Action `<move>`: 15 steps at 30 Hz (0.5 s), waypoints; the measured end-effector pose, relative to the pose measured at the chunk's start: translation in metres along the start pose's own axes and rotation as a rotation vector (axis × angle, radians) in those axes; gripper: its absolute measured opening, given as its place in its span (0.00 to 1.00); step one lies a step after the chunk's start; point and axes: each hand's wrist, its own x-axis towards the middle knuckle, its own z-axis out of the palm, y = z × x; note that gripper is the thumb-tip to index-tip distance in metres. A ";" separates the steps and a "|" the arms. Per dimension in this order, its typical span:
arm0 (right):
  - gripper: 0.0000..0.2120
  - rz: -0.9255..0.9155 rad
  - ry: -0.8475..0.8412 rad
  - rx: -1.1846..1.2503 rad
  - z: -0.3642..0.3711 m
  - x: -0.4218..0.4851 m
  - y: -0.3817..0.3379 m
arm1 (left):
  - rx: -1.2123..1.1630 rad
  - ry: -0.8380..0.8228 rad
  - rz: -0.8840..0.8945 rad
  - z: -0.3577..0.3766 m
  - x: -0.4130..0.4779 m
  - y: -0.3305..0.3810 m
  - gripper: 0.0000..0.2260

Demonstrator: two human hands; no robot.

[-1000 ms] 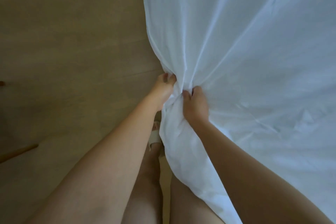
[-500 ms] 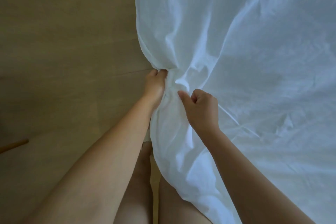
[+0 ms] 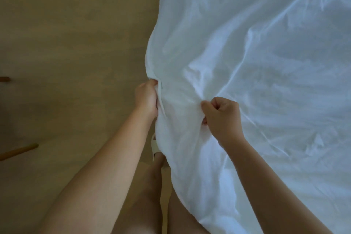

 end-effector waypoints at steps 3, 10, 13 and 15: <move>0.14 -0.011 0.180 0.119 -0.014 0.001 0.008 | 0.119 -0.268 -0.060 0.004 -0.001 -0.010 0.15; 0.18 0.144 0.318 0.016 -0.008 -0.008 0.046 | 0.268 -0.687 -0.063 0.014 -0.060 -0.064 0.12; 0.20 0.087 0.266 -0.069 0.010 -0.003 0.042 | 0.302 -0.411 0.132 0.010 -0.059 -0.066 0.15; 0.20 0.028 0.285 -0.106 0.016 0.002 0.036 | 0.295 -0.291 0.163 -0.001 -0.044 -0.066 0.12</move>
